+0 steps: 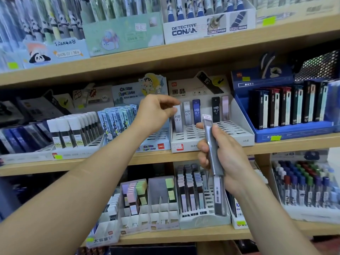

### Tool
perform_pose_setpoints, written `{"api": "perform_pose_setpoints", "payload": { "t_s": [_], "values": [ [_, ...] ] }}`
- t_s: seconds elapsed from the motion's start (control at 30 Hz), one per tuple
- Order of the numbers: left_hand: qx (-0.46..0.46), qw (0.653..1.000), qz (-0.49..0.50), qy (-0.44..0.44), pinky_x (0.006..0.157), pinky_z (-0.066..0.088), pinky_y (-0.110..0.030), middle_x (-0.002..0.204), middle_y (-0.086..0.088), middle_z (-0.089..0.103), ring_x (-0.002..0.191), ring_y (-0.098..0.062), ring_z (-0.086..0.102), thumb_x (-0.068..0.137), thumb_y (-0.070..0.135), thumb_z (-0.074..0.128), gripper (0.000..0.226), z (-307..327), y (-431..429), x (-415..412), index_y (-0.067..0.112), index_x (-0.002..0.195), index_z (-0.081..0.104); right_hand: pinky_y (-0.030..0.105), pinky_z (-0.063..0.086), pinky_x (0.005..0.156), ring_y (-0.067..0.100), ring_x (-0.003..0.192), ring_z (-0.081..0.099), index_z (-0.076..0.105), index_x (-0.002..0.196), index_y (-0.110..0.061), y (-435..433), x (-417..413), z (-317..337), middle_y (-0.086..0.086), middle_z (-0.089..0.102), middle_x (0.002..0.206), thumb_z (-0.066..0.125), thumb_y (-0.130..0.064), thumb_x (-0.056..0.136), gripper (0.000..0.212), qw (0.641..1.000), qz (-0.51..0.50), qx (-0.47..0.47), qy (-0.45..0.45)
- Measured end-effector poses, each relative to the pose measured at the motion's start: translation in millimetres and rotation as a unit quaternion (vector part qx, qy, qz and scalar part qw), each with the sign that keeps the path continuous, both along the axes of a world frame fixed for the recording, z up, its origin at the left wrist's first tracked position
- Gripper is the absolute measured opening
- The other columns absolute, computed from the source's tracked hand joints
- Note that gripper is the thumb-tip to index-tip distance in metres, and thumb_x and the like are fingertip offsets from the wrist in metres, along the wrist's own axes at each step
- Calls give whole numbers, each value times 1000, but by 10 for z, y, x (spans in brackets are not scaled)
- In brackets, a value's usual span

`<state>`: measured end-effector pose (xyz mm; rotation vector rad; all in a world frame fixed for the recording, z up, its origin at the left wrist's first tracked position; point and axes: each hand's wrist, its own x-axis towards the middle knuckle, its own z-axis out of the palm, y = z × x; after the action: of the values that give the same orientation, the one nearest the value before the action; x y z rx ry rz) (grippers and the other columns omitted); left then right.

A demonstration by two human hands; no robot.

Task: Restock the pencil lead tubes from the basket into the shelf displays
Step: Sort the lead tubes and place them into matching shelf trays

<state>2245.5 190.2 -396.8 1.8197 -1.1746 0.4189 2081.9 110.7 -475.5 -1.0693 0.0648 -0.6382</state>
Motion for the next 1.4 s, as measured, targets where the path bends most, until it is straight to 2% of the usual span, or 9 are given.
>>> {"api": "perform_pose_setpoints", "payload": {
  "t_s": [0.13,0.27,0.4,0.7,0.83,1.03,1.13,1.23,1.4],
  "values": [
    [1,997,44,-69,74,35,1,108,8,61,94,-2,53,88,15,69,23,-72,-24,-22,24,109,72,21,41,41,14,45,49,65,115,-21,11,1,-7,0,50,60,38,-40,104,35,1000,7,-5,-4],
    [29,996,56,-66,95,44,-25,124,9,60,108,-4,52,92,22,63,36,-124,61,-127,28,128,59,20,36,37,12,43,44,63,116,-14,13,1,-17,1,52,61,41,-38,103,35,1000,11,-15,-7],
    [-44,997,16,-56,85,50,-27,109,12,63,95,-3,55,94,24,59,29,-224,296,-482,29,123,60,19,28,37,11,38,35,66,107,-15,10,-24,-29,1,44,59,47,-40,99,33,997,57,-47,-5],
    [-4,926,-160,342,59,51,-31,75,-3,66,64,-14,63,65,40,86,58,-1019,636,-1222,21,94,40,20,27,38,10,40,32,59,101,-12,204,-20,76,-2,36,57,46,-43,100,34,999,18,-42,-27],
    [-20,917,-176,358,66,53,-43,71,-16,69,58,-23,63,67,8,86,44,-1149,583,-1273,9,89,48,21,31,42,10,45,38,53,95,-15,280,2,95,-3,42,59,44,-41,101,29,997,2,-19,-71],
    [85,941,-156,288,75,56,-47,69,-3,72,63,-26,68,70,9,84,38,-1119,697,-1153,23,99,62,35,58,77,18,73,66,57,101,-13,137,-90,175,1,62,71,45,-36,101,26,984,-74,20,-159],
    [103,954,-116,256,73,59,-44,72,-2,73,63,-23,70,69,13,86,32,-1132,749,-1059,22,95,70,25,52,59,12,59,55,56,97,-13,-48,-224,235,-1,56,70,45,-31,102,22,978,-100,26,-183],
    [86,958,-100,255,71,60,-44,72,-3,73,62,-23,71,67,16,87,33,-1129,788,-988,20,95,69,15,28,36,4,43,32,54,84,-19,-189,-375,238,-4,47,64,54,-24,97,14,991,-69,-66,-89],
    [30,967,-94,234,70,59,-41,69,-1,72,58,-20,69,68,18,87,31,-1099,816,-995,22,93,67,16,26,37,6,41,33,60,97,-13,-66,-379,149,-7,57,58,73,-25,70,32,932,-10,-339,126]
  ]
}}
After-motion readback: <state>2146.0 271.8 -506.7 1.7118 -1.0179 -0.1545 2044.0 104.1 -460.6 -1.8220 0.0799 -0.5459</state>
